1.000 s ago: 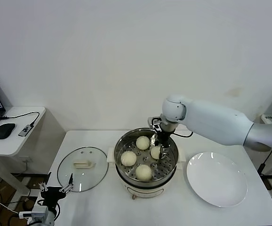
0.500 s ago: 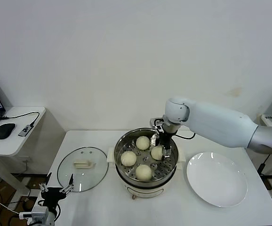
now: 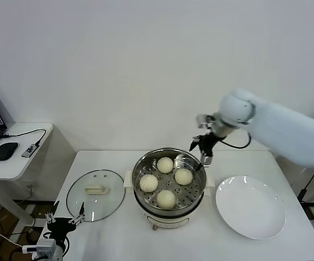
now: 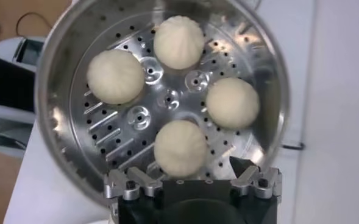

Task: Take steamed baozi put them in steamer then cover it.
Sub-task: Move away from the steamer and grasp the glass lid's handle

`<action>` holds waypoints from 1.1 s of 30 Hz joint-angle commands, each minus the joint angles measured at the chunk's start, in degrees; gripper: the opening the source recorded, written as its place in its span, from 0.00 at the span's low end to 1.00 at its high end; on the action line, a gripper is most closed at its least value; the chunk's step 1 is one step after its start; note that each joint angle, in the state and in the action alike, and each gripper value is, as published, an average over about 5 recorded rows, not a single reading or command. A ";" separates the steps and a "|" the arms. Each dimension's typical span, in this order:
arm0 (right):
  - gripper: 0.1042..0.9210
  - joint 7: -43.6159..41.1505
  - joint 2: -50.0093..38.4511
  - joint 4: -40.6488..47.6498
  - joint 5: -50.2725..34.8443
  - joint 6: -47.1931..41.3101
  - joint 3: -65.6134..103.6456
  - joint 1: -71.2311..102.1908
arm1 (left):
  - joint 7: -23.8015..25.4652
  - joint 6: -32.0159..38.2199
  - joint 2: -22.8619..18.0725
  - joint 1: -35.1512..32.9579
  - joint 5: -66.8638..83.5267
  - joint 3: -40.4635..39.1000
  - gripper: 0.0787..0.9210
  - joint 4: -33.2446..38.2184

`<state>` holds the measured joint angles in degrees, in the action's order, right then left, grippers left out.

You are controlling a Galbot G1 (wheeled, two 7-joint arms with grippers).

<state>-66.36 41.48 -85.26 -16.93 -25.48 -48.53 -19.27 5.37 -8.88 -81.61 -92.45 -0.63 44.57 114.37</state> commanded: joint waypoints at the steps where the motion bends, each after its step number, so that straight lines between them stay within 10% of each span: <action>1: 0.88 33.76 -19.63 -12.46 -11.27 5.52 29.43 27.34 | 0.20 -1.82 1.42 -0.11 -1.37 -1.37 0.88 0.37; 10: 0.88 52.86 -19.25 -15.98 -18.94 10.14 66.44 66.33 | -2.08 0.01 0.62 2.54 0.60 -2.60 0.88 -0.83; 21: 0.88 58.04 5.47 -19.44 -19.42 19.49 92.99 92.37 | -3.07 3.83 1.47 4.82 -5.78 -2.06 0.88 -3.53; 33: 0.88 59.29 22.02 -24.07 -17.60 24.86 97.59 106.06 | -5.68 12.73 4.40 8.87 -44.62 -3.02 0.88 -10.78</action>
<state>-11.64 49.41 -105.55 -34.55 -5.96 37.36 68.66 2.04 -2.65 -78.93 -86.18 -13.92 42.27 108.67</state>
